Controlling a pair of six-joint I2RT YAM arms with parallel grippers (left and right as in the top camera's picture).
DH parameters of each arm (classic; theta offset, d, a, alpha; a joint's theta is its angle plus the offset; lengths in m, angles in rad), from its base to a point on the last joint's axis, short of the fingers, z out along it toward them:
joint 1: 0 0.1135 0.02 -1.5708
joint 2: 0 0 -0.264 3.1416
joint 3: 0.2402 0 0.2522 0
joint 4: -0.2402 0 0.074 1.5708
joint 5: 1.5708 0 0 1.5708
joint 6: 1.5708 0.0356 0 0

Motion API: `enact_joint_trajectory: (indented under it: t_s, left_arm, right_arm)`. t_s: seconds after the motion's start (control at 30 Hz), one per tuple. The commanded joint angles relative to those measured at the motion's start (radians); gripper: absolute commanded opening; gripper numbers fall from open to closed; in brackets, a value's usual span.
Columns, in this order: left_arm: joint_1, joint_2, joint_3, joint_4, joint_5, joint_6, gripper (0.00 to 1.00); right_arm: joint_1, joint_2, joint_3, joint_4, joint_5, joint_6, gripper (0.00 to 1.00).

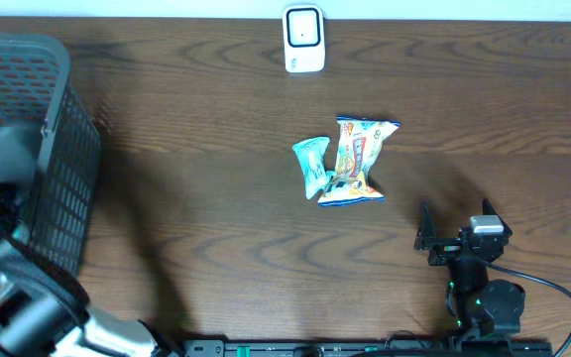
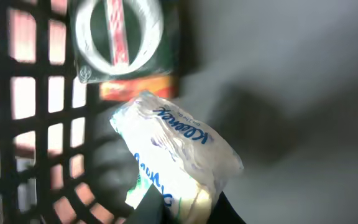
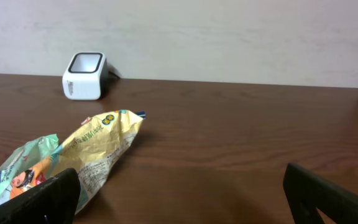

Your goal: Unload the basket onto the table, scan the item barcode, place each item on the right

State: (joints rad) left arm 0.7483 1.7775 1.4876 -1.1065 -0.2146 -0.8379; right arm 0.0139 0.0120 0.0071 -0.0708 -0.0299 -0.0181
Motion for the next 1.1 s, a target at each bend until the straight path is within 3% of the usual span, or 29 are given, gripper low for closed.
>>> enact_joint_trajectory:
  t_s: [0.0,0.2,0.27,0.37,0.47,0.5,0.6,0.73,0.97,1.07]
  left_arm:
    - [0.001,-0.193,0.087,0.041,0.156,-0.002,0.08]
    - [-0.021,-0.459,0.091,0.272,0.445,-0.003,0.08]
    - [-0.073,-0.553,0.091,0.387,0.602,-0.003,0.08]
    - [-0.177,-0.618,0.091,0.471,0.71,-0.002,0.08]
    - [-0.335,-0.644,0.091,0.496,0.712,0.048,0.08]
    - [-0.451,-0.64,0.089,0.495,0.712,0.112,0.07]
    - [-0.635,-0.601,0.079,0.494,0.708,0.206,0.08]
    - [-0.871,-0.488,0.079,0.484,0.594,0.225,0.08]
    - [-1.164,-0.161,0.079,0.496,0.346,0.398,0.08]
    - [-1.213,-0.036,0.079,0.518,0.292,0.4,0.08]
  right_arm:
    - [-0.007,-0.006,-0.002,-0.004,0.001,0.006,0.99]
    - [-0.007,-0.006,-0.002,-0.004,0.001,0.005,0.99]
    - [-0.007,-0.006,-0.002,-0.004,0.001,0.005,0.99]
    - [-0.007,-0.006,-0.002,-0.004,0.001,0.005,0.99]
    - [-0.007,-0.006,-0.002,-0.004,0.001,0.005,0.99]
    - [-0.007,-0.006,-0.002,-0.004,0.001,0.005,0.99]
    - [-0.007,-0.006,-0.002,-0.004,0.001,0.006,0.99]
    - [-0.007,-0.006,-0.002,-0.004,0.001,0.005,0.99]
    - [-0.007,-0.006,-0.002,-0.004,0.001,0.005,0.99]
    - [-0.007,-0.006,-0.002,-0.004,0.001,0.005,0.99]
